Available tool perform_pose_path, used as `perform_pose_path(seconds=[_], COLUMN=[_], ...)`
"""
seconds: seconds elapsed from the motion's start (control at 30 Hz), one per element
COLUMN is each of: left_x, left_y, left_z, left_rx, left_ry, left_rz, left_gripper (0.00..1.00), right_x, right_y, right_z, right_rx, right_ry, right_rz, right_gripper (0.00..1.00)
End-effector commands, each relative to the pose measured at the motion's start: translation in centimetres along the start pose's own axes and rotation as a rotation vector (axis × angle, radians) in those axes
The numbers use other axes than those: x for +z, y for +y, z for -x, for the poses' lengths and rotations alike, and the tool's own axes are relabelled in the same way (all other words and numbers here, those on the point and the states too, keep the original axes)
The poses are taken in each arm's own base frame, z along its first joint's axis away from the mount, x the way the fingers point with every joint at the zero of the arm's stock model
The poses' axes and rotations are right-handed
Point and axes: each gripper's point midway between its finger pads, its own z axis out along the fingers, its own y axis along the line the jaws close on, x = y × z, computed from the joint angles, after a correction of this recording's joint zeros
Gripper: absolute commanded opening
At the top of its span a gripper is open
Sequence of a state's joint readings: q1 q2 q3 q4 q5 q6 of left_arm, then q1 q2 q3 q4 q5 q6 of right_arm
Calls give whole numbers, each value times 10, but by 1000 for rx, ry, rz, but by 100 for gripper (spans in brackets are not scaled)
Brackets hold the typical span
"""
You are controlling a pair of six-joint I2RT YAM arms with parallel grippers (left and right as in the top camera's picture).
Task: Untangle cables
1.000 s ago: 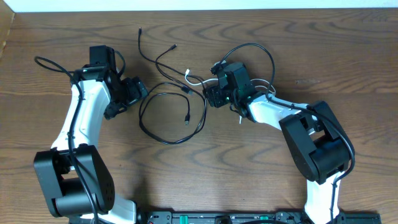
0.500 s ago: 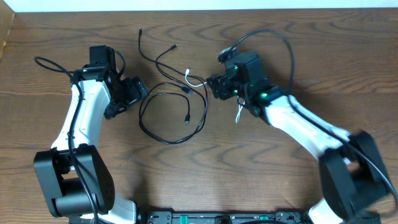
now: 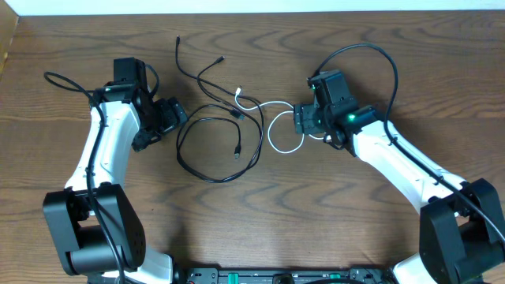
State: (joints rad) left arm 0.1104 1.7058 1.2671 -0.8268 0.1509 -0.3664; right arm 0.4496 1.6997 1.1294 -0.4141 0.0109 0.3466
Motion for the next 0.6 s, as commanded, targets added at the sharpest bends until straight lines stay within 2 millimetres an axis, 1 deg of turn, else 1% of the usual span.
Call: perform_pose_path(seconds=[0.0, 0.1, 0.3, 0.37, 0.47, 0.57], left_x=[3, 3, 3, 3, 3, 3], left_y=[5, 5, 5, 5, 5, 5], left_z=[-1, -1, -1, -1, -1, -1], left_rx=[-3, -3, -3, -3, -3, -3], left_ry=[6, 6, 6, 6, 6, 6], left_rz=[18, 18, 18, 18, 18, 18], left_gripper=[98, 98, 98, 98, 98, 98], right_x=[11, 22, 53, 67, 83, 98], right_y=[9, 9, 10, 8, 9, 11], right_z=[-15, -20, -23, -25, -24, -20], right_rx=[73, 23, -339, -467, -609, -715], right_ry=[57, 69, 62, 62, 35, -1], right_rz=[27, 18, 35, 37, 44, 46], right_gripper=[77, 74, 75, 80, 82, 81])
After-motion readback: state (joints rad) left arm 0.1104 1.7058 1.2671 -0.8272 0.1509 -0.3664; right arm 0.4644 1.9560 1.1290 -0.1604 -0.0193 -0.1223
